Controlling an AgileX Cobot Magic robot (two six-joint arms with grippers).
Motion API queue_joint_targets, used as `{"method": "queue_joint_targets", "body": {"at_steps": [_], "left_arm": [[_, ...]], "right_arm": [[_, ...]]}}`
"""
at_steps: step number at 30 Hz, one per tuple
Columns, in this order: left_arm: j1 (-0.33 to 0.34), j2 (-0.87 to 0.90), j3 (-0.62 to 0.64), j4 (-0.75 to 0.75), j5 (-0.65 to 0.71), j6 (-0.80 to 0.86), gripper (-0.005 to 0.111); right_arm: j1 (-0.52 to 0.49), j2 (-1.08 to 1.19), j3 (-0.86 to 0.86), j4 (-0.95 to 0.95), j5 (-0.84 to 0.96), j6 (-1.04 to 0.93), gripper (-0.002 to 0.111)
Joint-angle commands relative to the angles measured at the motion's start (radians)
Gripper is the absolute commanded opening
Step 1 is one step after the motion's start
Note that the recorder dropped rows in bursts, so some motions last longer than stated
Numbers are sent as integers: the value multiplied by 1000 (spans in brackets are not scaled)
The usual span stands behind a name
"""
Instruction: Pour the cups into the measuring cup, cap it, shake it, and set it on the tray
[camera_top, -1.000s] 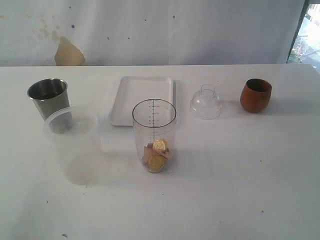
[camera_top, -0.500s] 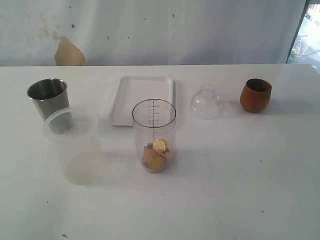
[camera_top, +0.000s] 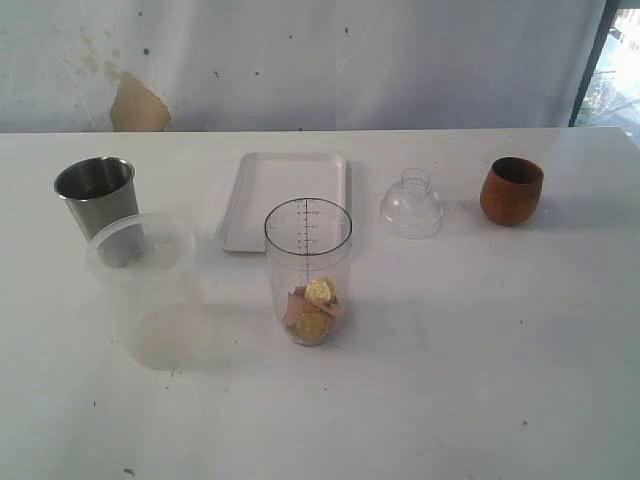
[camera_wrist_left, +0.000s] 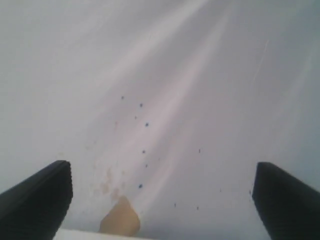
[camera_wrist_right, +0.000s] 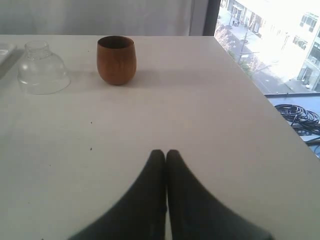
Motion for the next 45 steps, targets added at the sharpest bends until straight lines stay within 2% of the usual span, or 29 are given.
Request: {"method": "queue_joint_targets", "body": {"at_steps": [1, 4, 11, 19, 25, 31, 33, 38, 45], "left_arm": [[-2, 200, -9, 8, -83, 58, 96], [-2, 386, -9, 8, -160, 148, 95], [-2, 706, -14, -5, -368, 183, 95], [-2, 1048, -136, -4, -382, 237, 95], [-2, 1182, -160, 34, -422, 260, 95], [-2, 1400, -182, 113, -631, 283, 95], [-2, 1466, -232, 177, -633, 281, 95], [-2, 1583, -343, 183, -631, 280, 95], [-2, 1655, -436, 221, -635, 280, 95]], "right_arm": [[-6, -4, 7, 0, -2, -2, 0], [-6, -4, 7, 0, -2, -2, 0], [-6, -4, 7, 0, -2, -2, 0], [-6, -4, 7, 0, -2, -2, 0], [-6, -4, 7, 0, -2, -2, 0], [-6, -4, 7, 0, -2, -2, 0], [-6, -4, 7, 0, -2, -2, 0], [-6, -4, 7, 0, -2, -2, 0], [-6, -4, 7, 0, -2, -2, 0]]}}
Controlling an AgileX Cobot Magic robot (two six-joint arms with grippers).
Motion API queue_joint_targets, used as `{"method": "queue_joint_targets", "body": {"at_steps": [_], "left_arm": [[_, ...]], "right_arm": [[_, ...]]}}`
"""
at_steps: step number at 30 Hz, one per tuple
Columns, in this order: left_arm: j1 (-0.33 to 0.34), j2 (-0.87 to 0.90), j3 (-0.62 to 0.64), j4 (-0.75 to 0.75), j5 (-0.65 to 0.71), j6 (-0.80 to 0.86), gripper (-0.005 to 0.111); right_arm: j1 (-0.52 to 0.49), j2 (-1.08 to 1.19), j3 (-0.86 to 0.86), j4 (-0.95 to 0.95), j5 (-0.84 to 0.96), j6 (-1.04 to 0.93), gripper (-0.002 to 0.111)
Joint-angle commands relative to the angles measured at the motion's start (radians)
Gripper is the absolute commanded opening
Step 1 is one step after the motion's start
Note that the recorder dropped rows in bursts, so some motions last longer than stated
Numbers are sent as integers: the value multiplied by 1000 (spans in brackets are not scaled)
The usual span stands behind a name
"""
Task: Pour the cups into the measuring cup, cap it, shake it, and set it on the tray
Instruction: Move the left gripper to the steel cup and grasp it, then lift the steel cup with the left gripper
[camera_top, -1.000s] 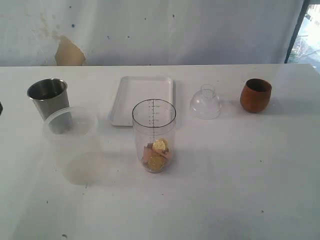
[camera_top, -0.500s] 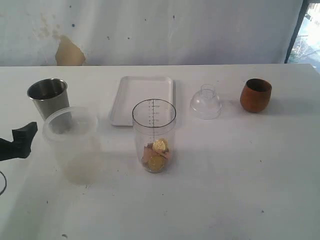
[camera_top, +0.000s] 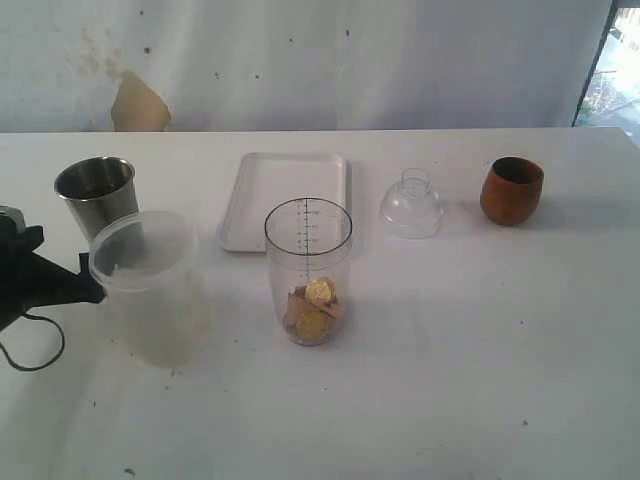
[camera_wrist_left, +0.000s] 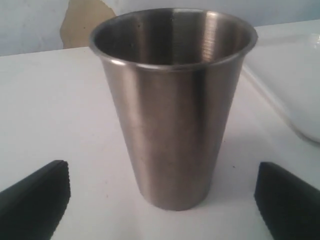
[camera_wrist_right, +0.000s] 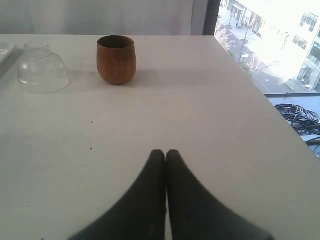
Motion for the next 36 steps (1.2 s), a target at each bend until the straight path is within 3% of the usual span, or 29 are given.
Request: {"method": "queue_joint_targets", "body": {"at_steps": [1, 16, 36], "left_arm": [[-2, 44, -61, 58, -23, 1, 95], [-2, 167, -275, 168, -26, -99, 95], [-2, 167, -283, 158, -61, -105, 92]], "right_arm": [[-6, -4, 7, 0, -4, -2, 0], [-6, -4, 7, 0, -4, -2, 0], [-6, -4, 7, 0, -4, -14, 0]]}}
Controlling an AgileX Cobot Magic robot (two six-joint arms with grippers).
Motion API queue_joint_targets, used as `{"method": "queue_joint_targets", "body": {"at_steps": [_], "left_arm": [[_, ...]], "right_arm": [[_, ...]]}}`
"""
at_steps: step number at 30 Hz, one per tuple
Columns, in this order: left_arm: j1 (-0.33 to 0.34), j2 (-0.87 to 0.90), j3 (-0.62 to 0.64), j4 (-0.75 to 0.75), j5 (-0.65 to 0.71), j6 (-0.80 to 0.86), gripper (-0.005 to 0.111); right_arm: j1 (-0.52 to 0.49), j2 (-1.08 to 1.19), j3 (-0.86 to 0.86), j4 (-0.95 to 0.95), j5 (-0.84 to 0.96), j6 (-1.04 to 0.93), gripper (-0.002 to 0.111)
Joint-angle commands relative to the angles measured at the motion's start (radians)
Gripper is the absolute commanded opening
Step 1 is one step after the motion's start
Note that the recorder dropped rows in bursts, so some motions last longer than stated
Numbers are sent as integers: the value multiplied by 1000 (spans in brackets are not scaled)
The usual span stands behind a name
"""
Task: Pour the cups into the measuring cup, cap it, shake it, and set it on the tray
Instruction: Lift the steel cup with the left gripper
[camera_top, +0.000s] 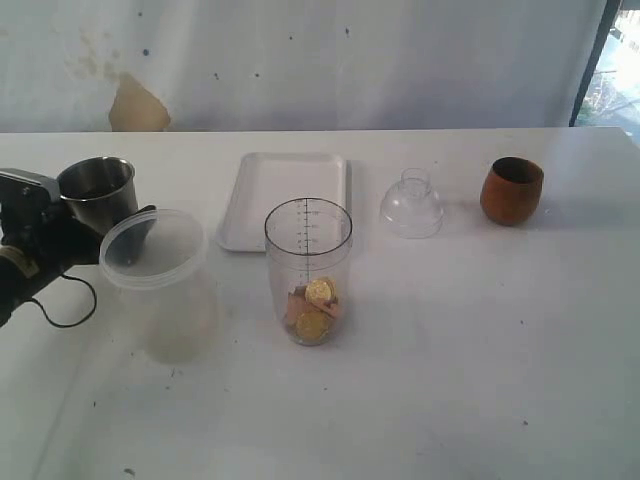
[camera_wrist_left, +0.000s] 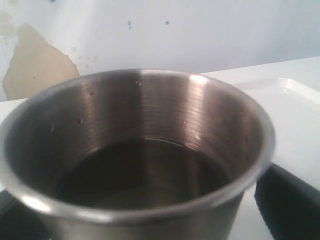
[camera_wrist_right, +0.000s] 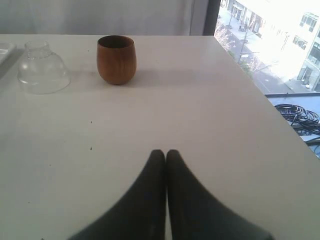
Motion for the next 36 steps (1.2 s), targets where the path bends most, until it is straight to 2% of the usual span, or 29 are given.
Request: {"method": "queue_joint_targets", "body": {"at_steps": [1, 3, 7, 11, 12, 16, 23, 29, 36], "left_arm": [[-2, 3, -6, -3, -17, -8, 89], [-2, 3, -6, -6, -17, -18, 78], [-2, 3, -6, -1, 0, -41, 48], [-2, 3, -6, 6, 28, -39, 4], [-2, 3, -6, 6, 27, -29, 0], [-2, 3, -6, -29, -19, -29, 0], [-2, -8, -6, -48, -19, 0, 0], [-2, -87, -6, -55, -19, 0, 0], [-2, -204, -6, -41, 48, -22, 0]], "right_arm": [[-6, -4, 7, 0, -4, -24, 0], [-6, -4, 7, 0, -4, -19, 0], [-6, -4, 7, 0, -4, -19, 0], [-6, -4, 7, 0, -4, -19, 0], [-6, -4, 7, 0, -4, -19, 0], [-6, -4, 7, 0, -4, -19, 0], [-6, -4, 7, 0, -4, -19, 0], [-6, -4, 7, 0, -4, -19, 0], [-6, -4, 7, 0, -4, -19, 0]]}}
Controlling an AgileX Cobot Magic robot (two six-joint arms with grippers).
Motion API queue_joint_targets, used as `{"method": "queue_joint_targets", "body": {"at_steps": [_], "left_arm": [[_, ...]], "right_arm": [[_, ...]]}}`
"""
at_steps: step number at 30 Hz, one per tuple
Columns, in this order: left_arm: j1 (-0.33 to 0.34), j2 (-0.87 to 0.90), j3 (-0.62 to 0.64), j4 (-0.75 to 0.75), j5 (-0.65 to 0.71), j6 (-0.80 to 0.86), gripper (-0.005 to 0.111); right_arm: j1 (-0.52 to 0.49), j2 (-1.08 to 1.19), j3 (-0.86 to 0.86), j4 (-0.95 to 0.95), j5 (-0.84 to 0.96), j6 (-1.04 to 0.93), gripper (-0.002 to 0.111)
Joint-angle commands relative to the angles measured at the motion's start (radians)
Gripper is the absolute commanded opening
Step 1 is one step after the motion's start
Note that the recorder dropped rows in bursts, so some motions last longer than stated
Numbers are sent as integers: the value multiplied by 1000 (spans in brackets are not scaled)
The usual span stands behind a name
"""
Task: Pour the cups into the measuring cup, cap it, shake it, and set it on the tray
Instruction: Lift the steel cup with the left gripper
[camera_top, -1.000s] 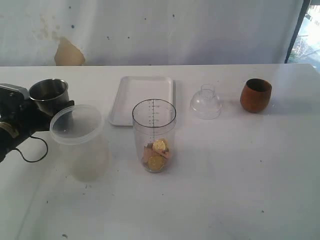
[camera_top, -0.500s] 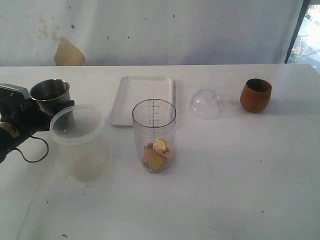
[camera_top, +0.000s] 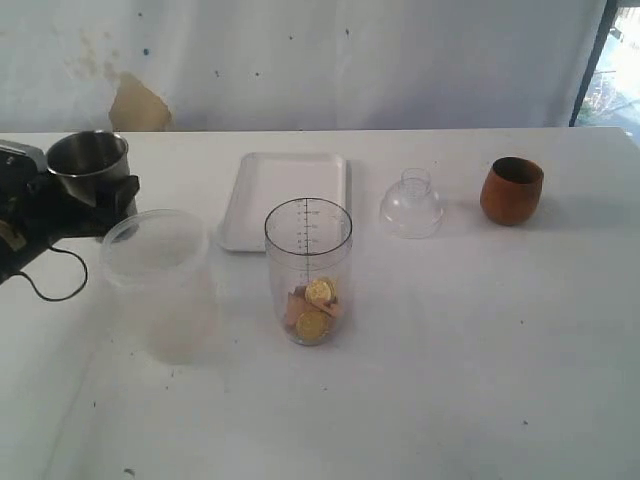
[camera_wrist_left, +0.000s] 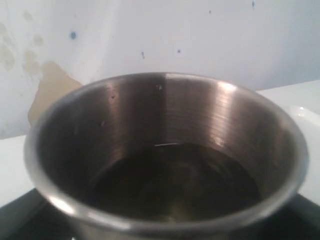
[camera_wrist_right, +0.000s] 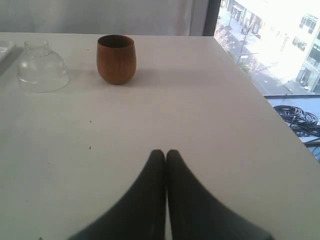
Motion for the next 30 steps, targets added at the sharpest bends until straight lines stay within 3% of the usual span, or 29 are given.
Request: {"method": "queue_joint_targets", "body": {"at_steps": [1, 8, 12, 17, 30], "left_arm": [[-2, -101, -4, -6, -3, -36, 0], [-2, -257, -20, 2, 114, -72, 0], [-2, -314, -117, 130, 220, -225, 0], [-16, -312, -248, 292, 230, -381, 0], [-203, -240, -413, 314, 306, -440, 0]], "right_arm": [[-6, -4, 7, 0, -4, -8, 0], [-6, -4, 7, 0, -4, -8, 0], [-6, -4, 7, 0, -4, -8, 0], [-6, -4, 7, 0, -4, -8, 0], [-6, -4, 7, 0, -4, -8, 0]]}}
